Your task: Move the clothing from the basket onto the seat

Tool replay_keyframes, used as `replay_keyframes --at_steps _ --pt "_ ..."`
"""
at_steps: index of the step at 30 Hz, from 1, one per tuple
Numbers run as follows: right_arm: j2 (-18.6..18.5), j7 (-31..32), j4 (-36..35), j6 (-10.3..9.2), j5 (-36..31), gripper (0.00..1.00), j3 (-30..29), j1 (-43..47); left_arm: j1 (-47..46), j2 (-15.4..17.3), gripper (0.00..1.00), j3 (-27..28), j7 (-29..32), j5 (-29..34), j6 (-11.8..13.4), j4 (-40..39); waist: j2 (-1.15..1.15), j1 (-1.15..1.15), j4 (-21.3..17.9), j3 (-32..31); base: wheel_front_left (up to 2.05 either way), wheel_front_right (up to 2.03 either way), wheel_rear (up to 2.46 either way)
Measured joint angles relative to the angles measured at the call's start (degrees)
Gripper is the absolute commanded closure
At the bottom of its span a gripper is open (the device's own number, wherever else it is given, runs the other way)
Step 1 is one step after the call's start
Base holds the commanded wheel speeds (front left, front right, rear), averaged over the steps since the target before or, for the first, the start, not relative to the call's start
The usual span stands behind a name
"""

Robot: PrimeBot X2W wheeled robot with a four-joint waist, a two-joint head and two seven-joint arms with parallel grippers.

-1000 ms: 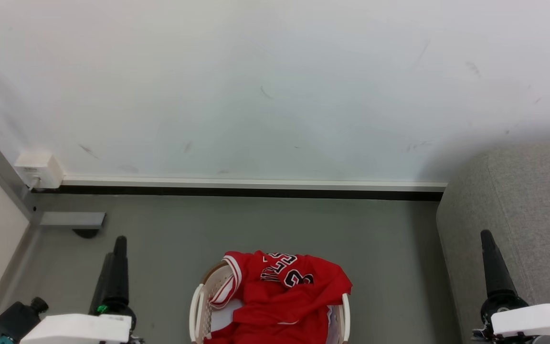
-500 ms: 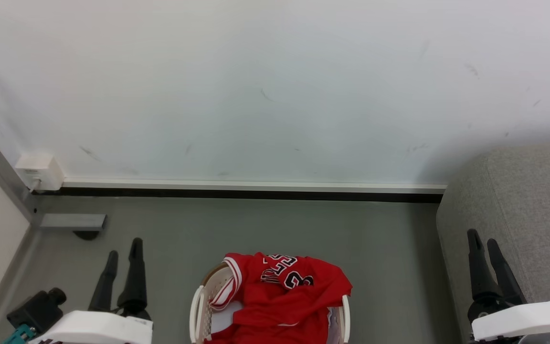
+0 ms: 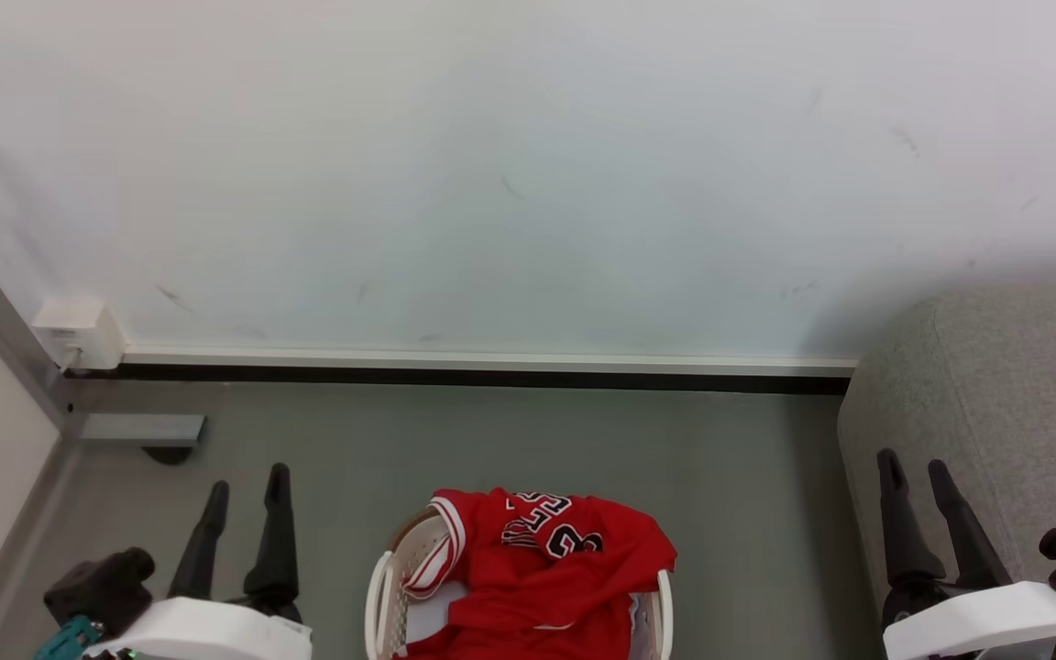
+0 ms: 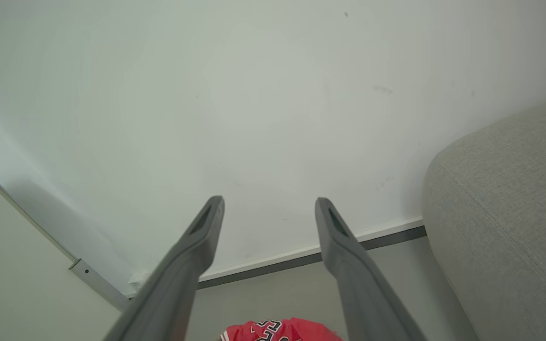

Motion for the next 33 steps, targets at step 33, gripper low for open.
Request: replay_keyframes --at_steps 33 --pt "-0.55 -4.24 3.1 0.0 -15.8 0.0 3.21 -2.28 -0.01 1.64 0.0 -2.63 -4.13 16.85 3.46 -0.13 0.0 0.0 0.16 -0.5 0.0 0.0 0.0"
